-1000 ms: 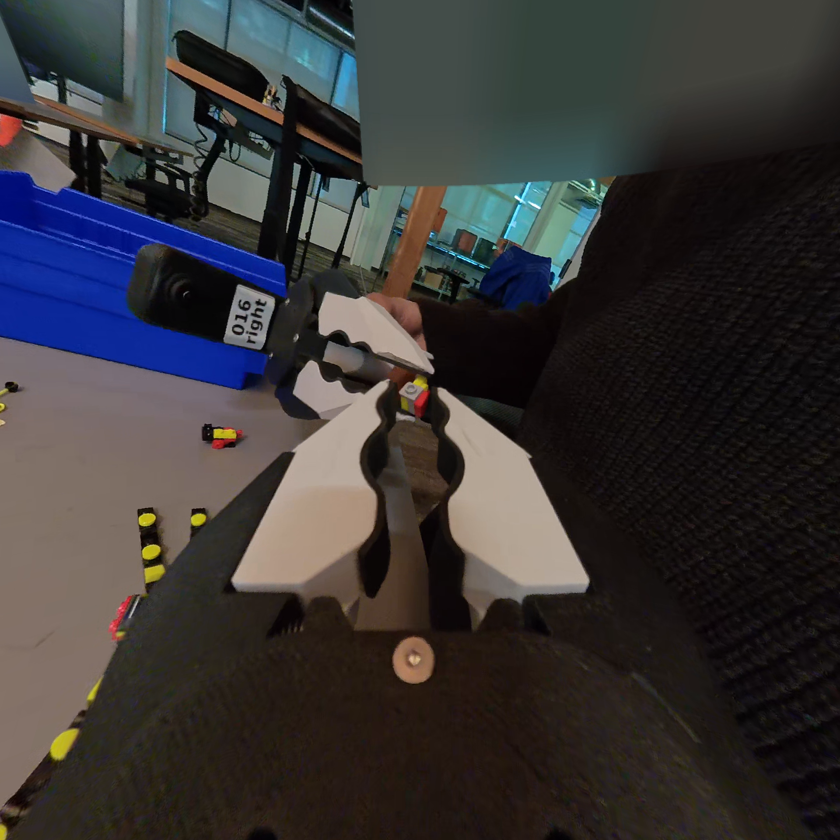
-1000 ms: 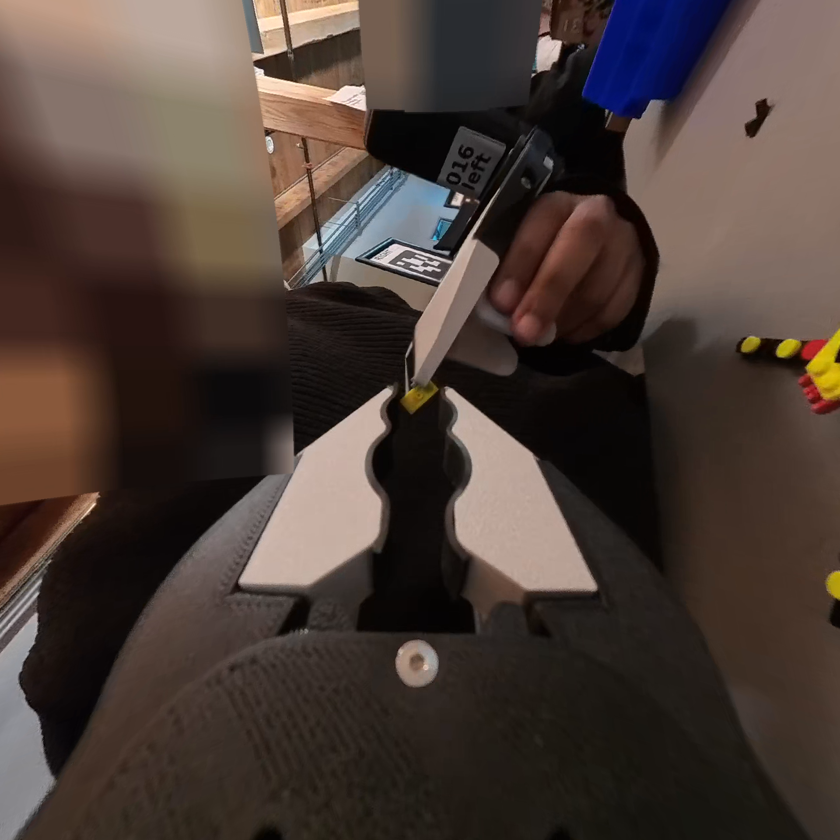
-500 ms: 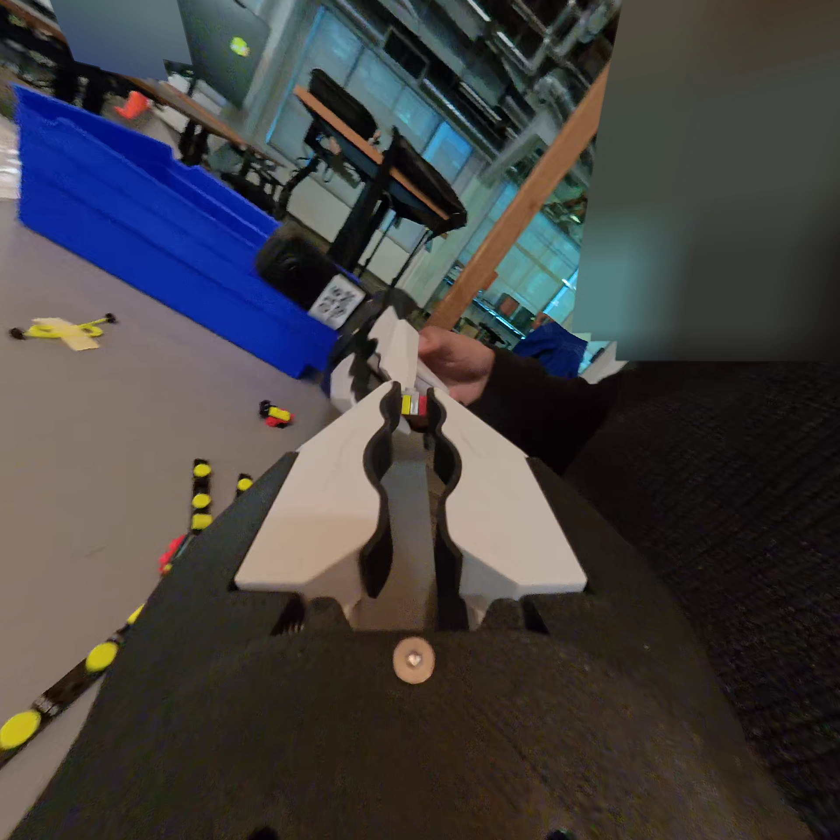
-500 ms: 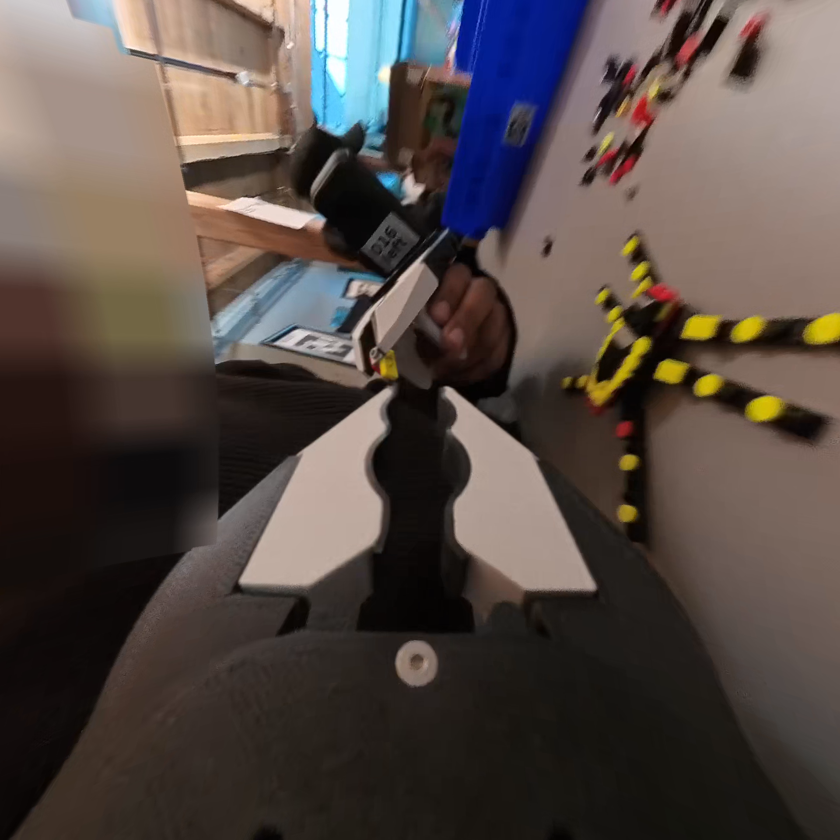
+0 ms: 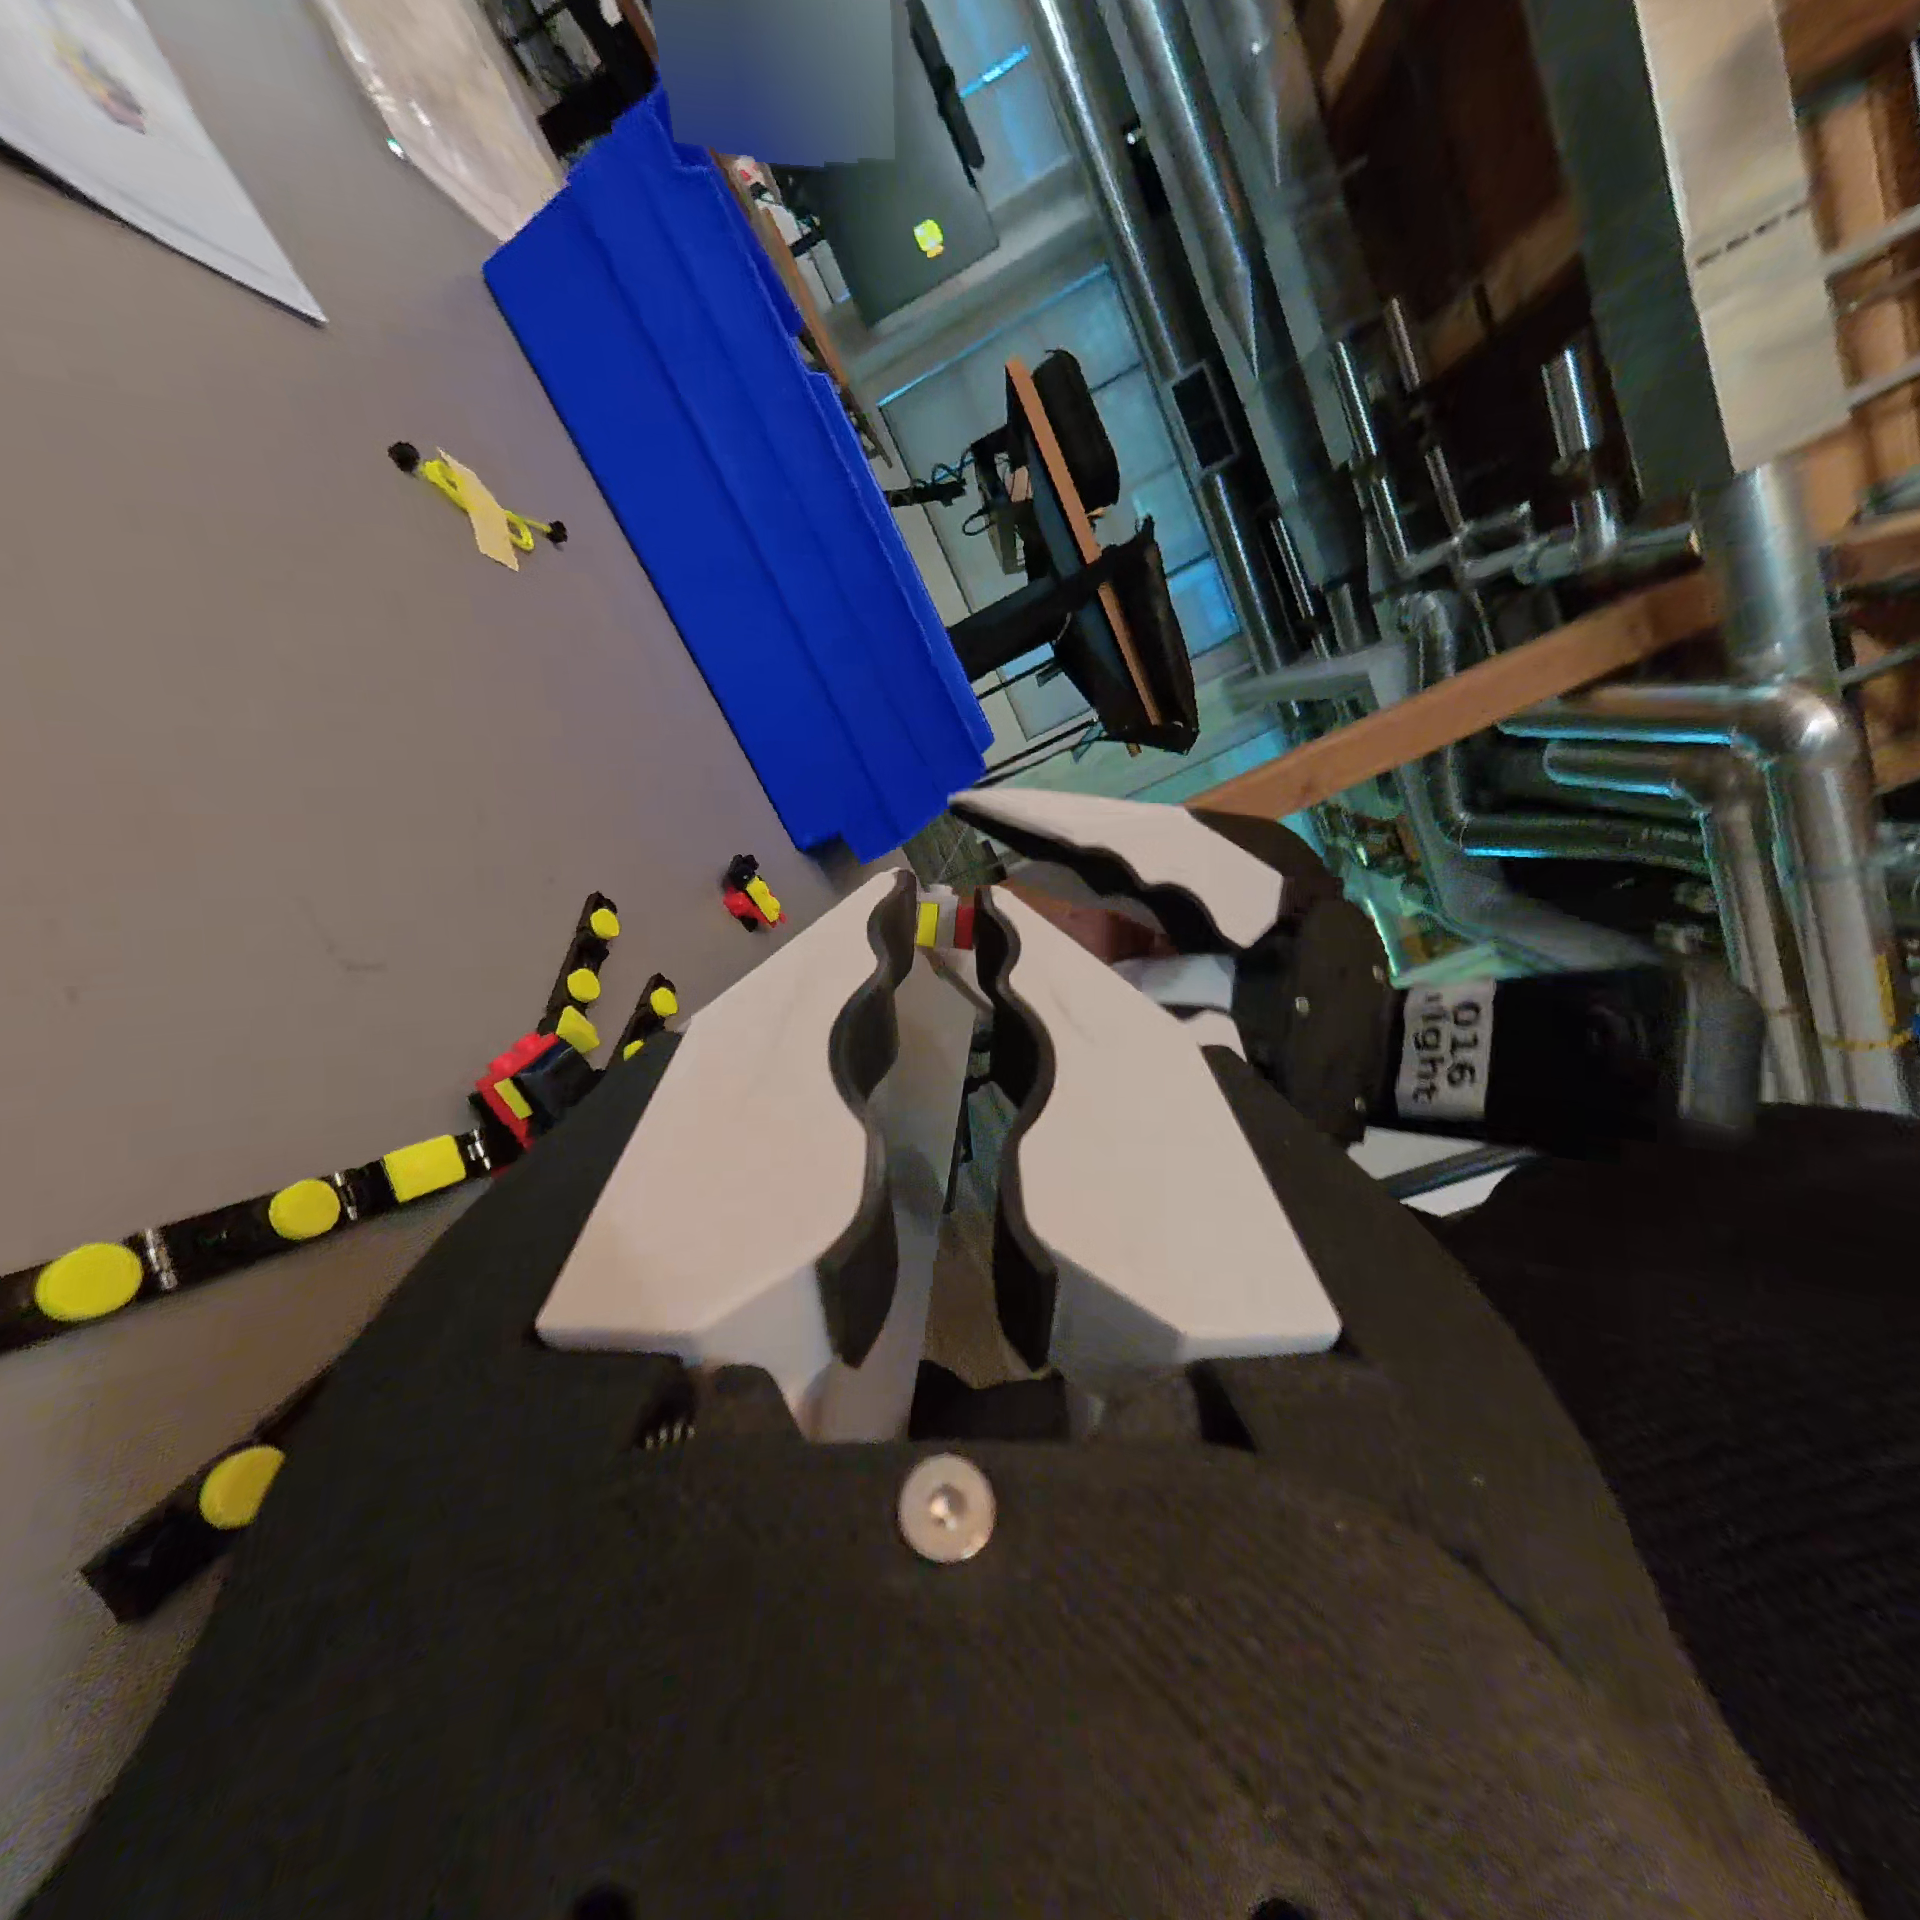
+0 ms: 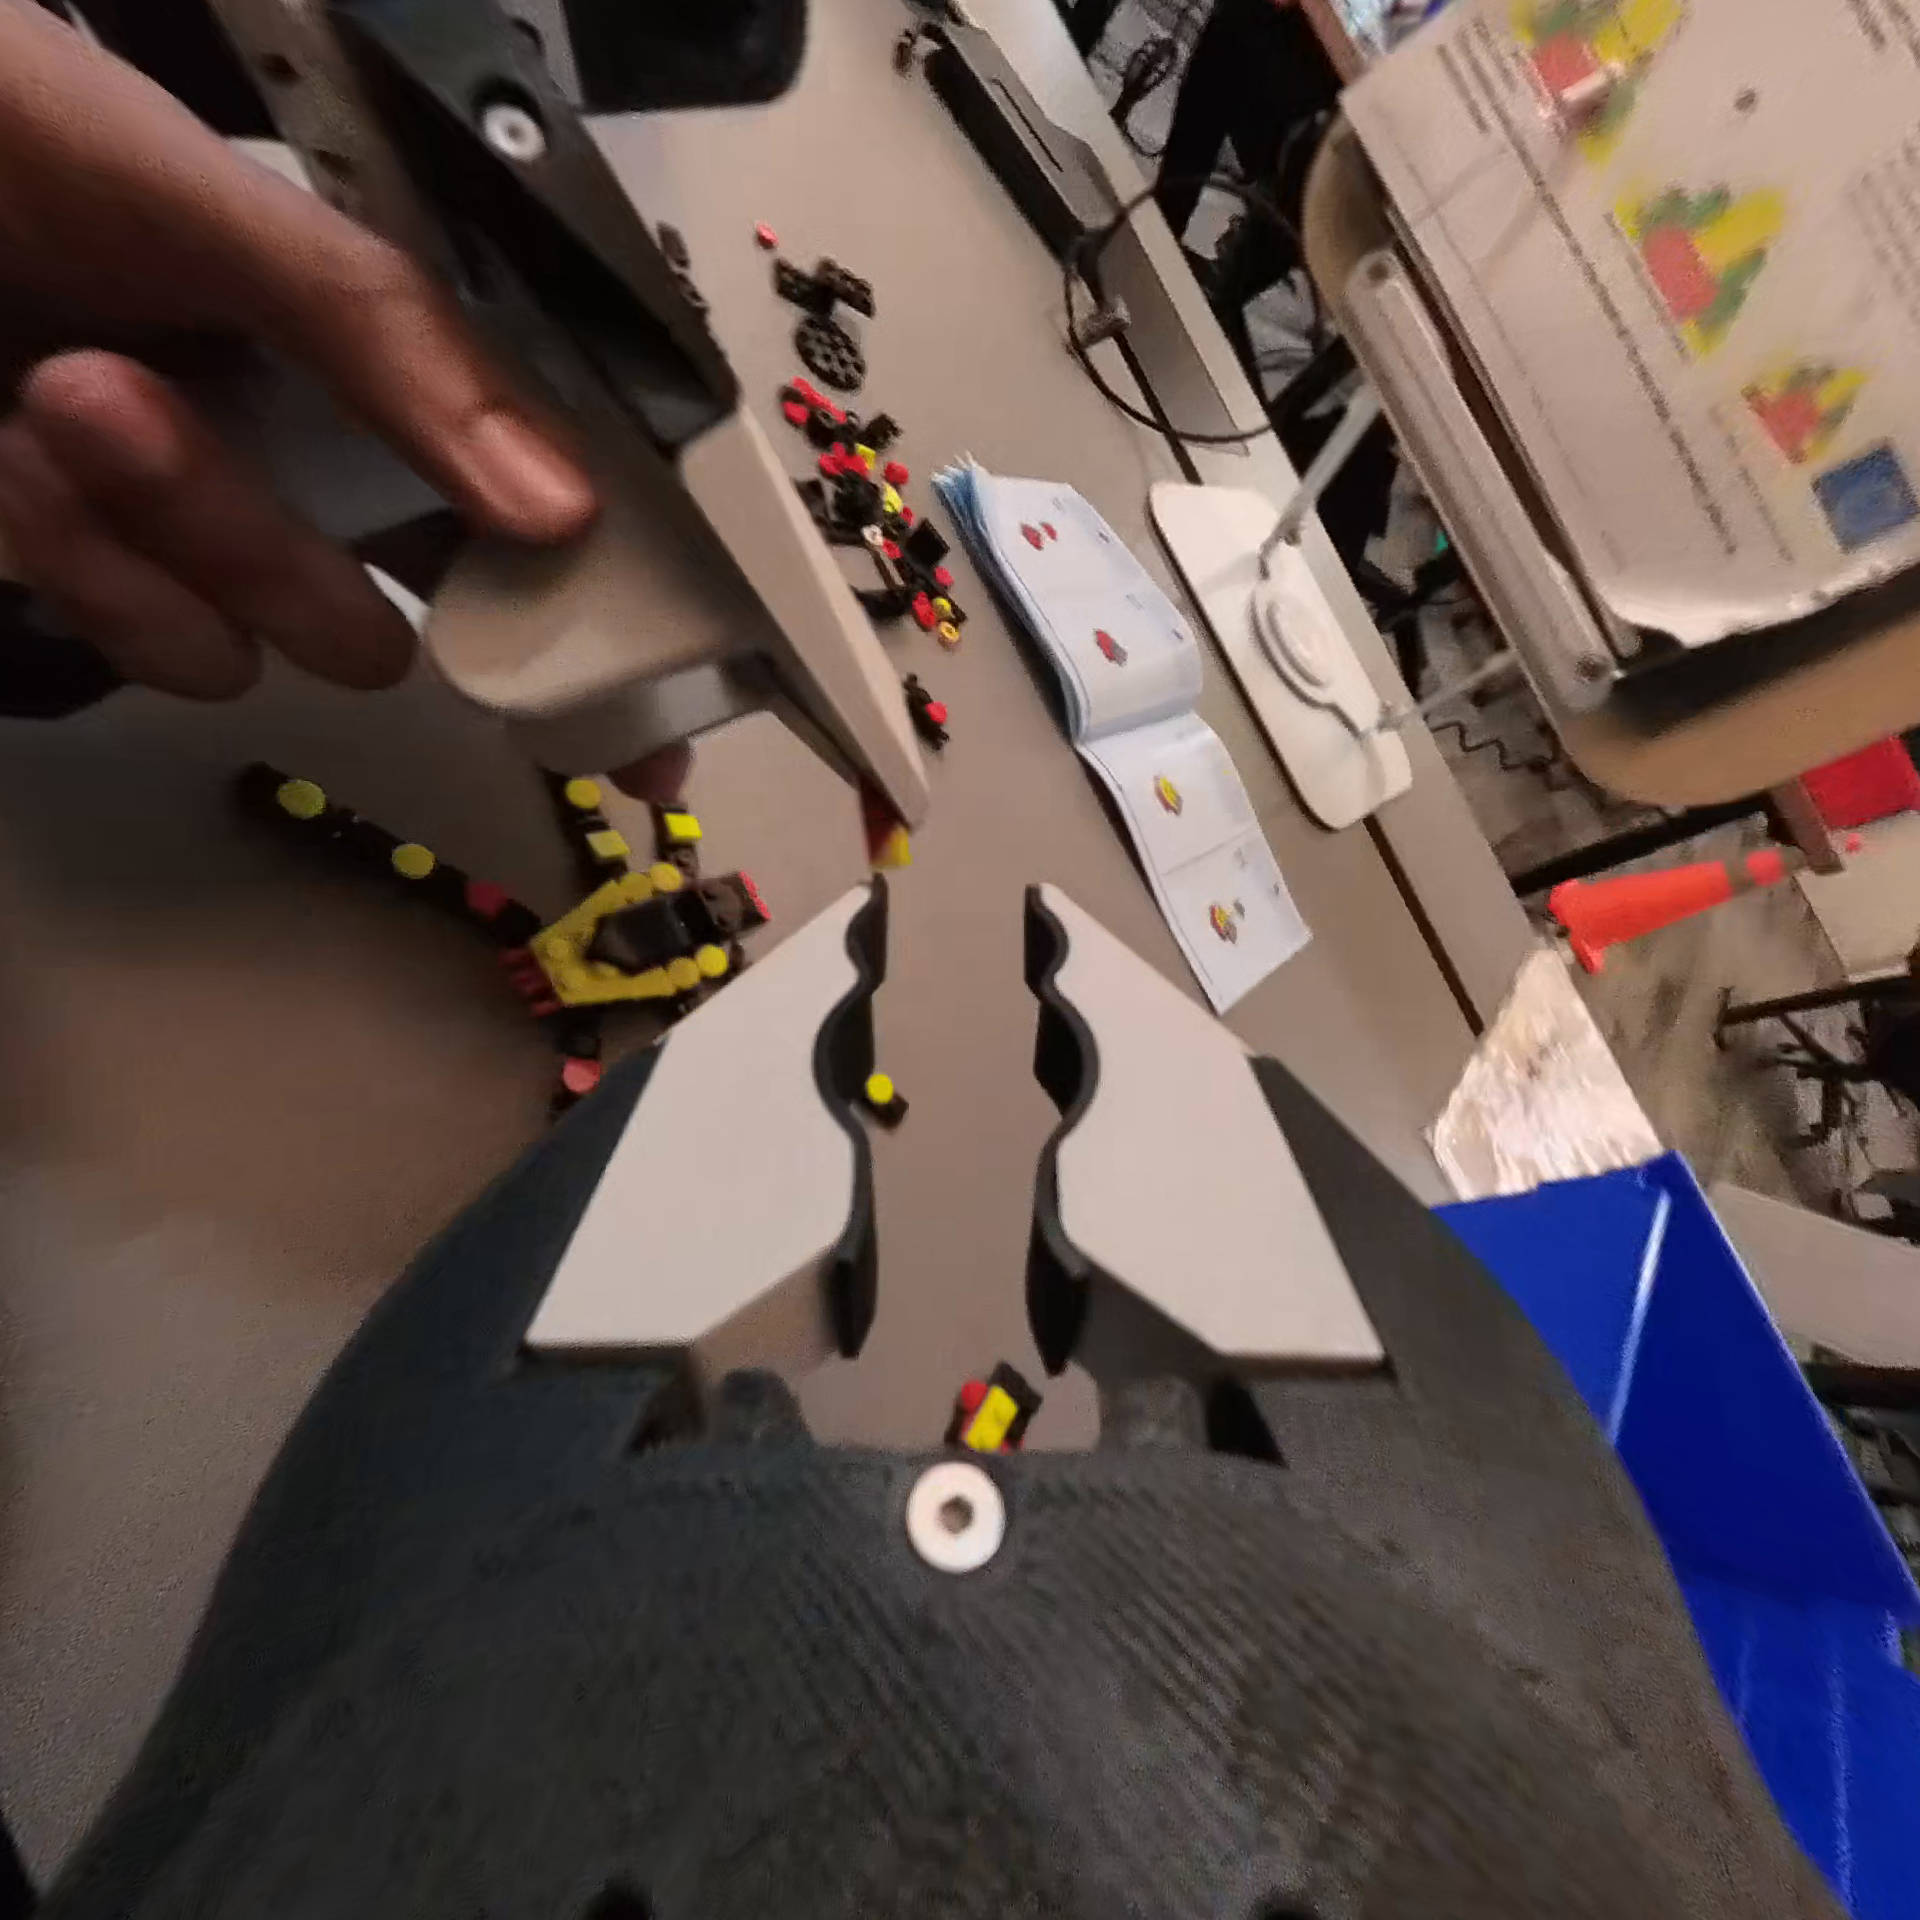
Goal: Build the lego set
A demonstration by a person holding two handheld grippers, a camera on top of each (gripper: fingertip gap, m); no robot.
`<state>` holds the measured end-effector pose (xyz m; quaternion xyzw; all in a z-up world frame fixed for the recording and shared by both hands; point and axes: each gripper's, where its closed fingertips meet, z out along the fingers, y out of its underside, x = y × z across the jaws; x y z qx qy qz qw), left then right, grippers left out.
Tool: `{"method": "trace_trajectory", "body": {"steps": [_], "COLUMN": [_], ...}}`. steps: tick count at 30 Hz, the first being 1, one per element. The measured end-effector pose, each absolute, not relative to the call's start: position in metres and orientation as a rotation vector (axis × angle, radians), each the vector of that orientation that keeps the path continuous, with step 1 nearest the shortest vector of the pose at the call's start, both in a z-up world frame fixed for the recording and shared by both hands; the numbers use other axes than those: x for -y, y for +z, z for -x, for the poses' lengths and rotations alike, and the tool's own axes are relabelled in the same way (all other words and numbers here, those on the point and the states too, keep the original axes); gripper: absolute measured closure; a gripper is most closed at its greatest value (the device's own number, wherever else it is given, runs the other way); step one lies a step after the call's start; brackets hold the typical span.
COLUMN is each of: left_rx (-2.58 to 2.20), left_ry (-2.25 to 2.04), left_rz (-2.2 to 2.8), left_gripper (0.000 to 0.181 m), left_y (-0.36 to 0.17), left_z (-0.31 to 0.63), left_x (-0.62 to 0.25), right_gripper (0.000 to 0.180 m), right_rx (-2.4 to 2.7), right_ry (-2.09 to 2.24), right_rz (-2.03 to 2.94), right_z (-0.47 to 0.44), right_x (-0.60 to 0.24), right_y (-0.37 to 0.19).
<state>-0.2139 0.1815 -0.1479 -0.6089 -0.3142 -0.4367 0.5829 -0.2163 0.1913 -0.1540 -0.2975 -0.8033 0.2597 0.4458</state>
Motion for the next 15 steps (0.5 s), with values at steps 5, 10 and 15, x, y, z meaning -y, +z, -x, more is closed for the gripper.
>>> {"method": "trace_trajectory", "body": {"steps": [5, 10, 15], "left_rx": [0.791, 0.79, 0.803], "left_ry": [-0.966, -0.973, -0.985], "left_rz": [1.425, 1.419, 1.409], "left_gripper": [0.174, 0.173, 0.173], "left_y": [-0.153, -0.151, -0.152], "left_z": [0.224, 0.223, 0.22], "left_x": [-0.178, -0.179, -0.18], "right_gripper": [0.155, 0.158, 0.167], "right_rx": [2.054, 2.098, 2.077], "right_ry": [0.722, 0.688, 0.675], "right_rz": [0.731, 0.719, 0.766], "right_z": [0.22, 0.223, 0.228], "right_x": [-0.174, -0.168, -0.169], "right_y": [-0.153, -0.16, -0.161]}}
